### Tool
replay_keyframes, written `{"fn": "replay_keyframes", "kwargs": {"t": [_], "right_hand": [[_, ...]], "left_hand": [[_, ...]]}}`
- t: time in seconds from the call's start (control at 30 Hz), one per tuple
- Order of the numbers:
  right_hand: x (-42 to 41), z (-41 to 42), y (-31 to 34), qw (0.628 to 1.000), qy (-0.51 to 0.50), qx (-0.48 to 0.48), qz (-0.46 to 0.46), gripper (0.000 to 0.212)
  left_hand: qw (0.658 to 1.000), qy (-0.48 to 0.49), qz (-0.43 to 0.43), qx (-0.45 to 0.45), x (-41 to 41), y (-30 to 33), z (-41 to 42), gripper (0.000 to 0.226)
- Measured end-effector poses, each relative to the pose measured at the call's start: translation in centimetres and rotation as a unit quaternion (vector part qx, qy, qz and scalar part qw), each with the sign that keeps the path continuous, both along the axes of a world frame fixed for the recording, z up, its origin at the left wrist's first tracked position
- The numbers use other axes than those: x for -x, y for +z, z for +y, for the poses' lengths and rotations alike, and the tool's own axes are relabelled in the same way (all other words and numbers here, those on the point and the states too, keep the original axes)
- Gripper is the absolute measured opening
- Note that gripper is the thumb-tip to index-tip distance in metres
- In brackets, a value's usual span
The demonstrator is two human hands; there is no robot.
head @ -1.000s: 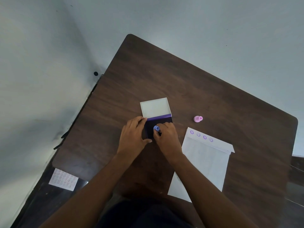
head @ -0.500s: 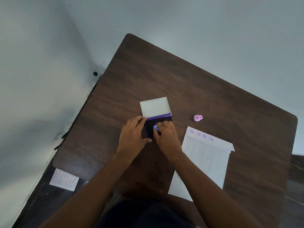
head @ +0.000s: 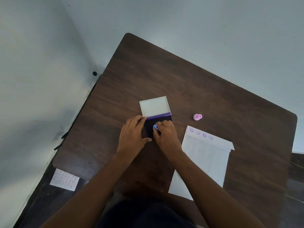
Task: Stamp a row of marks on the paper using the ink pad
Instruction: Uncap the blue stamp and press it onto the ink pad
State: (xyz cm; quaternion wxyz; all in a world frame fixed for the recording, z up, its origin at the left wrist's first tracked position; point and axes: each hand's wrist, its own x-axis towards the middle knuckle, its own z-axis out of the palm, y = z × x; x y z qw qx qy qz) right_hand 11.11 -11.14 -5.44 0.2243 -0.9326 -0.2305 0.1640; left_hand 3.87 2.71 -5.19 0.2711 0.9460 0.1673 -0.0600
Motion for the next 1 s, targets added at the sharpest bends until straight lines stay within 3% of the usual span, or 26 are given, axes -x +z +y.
{"fn": "replay_keyframes", "kwargs": {"t": [0.6,0.8,0.93,1.0], "right_hand": [[-0.3,0.0,0.1,1.000,-0.006,-0.028,0.002,0.022],[1.5,-4.1,2.8,0.975,-0.191,-0.117,0.005,0.026],[1.4,-9.0,4.7,0.947,-0.295,-0.121,-0.032,0.019],[0.8,-11.4,5.3,0.927,-0.355,-0.117,-0.031,0.016]], "left_hand": [[0.999,0.002,0.036,-0.020,-0.2,0.3,-0.4,0.091],[0.998,-0.003,0.053,-0.033,-0.2,1.8,-1.5,0.101],[0.993,-0.112,-0.023,-0.013,-1.0,2.7,-4.3,0.063],[0.982,-0.184,-0.017,0.024,-2.2,3.0,-6.8,0.050]]}}
